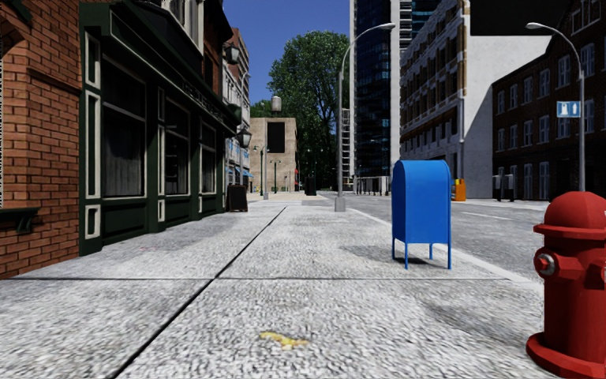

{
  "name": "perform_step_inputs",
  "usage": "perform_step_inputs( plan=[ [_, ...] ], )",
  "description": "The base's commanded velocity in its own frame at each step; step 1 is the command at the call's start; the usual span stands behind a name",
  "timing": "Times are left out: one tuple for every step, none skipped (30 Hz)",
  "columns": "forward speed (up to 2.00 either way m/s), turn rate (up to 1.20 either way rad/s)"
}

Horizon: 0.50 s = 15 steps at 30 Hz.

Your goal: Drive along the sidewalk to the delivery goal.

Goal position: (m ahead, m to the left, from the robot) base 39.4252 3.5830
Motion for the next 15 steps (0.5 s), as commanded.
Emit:
perform_step_inputs(
  plan=[
    [1.48,0.0],
    [1.48,0.0],
    [1.48,0.0],
    [1.48,0.0],
    [1.48,0.0],
    [1.48,0.0],
    [1.48,0.0],
    [1.48,0.0],
    [1.48,0.0],
    [1.48,0.0],
    [1.48,0.0],
    [1.48,0.0],
    [1.48,0.0],
    [1.48,0.0],
    [1.48,0.0]
  ],
)
